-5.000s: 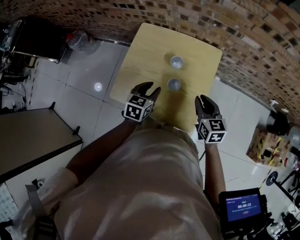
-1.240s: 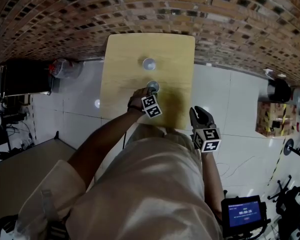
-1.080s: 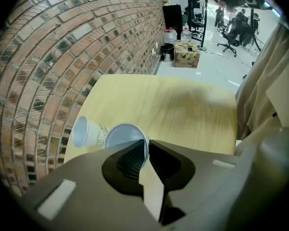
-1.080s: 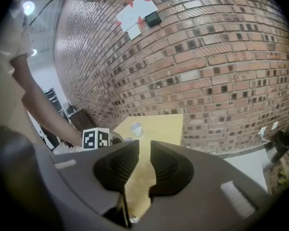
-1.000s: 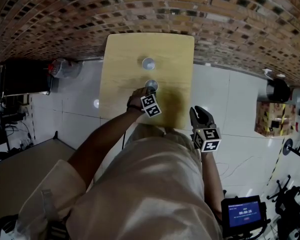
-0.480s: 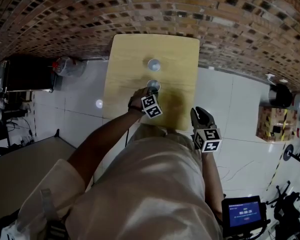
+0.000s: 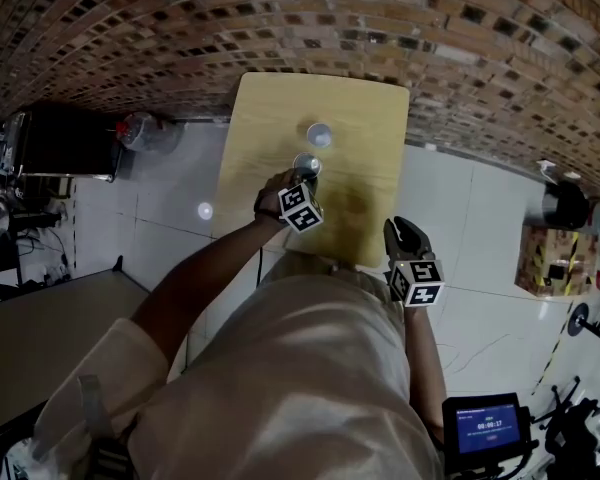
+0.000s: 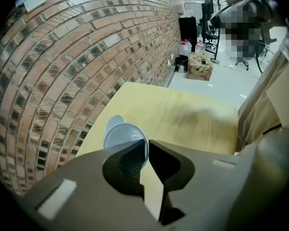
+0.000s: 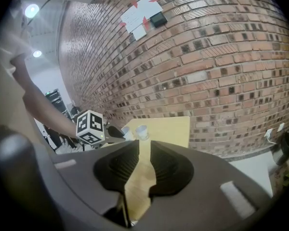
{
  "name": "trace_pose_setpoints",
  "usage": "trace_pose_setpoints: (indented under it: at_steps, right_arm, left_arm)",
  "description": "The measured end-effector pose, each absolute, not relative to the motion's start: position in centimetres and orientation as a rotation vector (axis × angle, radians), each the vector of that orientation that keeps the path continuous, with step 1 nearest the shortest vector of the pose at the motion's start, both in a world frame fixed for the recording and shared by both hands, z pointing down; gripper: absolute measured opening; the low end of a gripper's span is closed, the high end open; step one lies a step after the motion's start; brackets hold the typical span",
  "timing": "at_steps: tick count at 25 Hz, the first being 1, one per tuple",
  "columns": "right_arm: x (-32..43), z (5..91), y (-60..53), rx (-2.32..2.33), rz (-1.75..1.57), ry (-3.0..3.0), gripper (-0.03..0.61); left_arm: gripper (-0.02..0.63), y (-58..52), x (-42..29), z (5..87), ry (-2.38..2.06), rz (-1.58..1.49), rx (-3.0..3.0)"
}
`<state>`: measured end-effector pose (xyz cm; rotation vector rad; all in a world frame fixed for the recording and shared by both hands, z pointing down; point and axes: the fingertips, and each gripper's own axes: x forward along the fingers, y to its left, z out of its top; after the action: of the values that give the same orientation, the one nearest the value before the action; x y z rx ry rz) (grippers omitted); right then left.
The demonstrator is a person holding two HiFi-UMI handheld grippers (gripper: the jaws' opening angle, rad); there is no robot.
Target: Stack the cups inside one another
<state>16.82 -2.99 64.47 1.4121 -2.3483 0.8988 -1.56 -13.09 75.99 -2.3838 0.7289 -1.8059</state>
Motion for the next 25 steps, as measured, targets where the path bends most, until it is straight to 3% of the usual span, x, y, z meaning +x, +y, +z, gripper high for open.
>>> trace_pose_setpoints:
  at_steps: [12, 25]
  right_arm:
    - [17.0, 64.5, -3.2, 1.421, 0.898, -2.359, 0.067]
    - [16.9, 64.2, -4.3, 1.417, 0.884, -2.367, 0.067]
  left_arm:
    - [0.044, -18.2, -1.4, 71.0, 0.872, -1.705, -2.429]
    - [0.044, -21.6, -0.7, 71.7, 0.857, -1.735, -2.445]
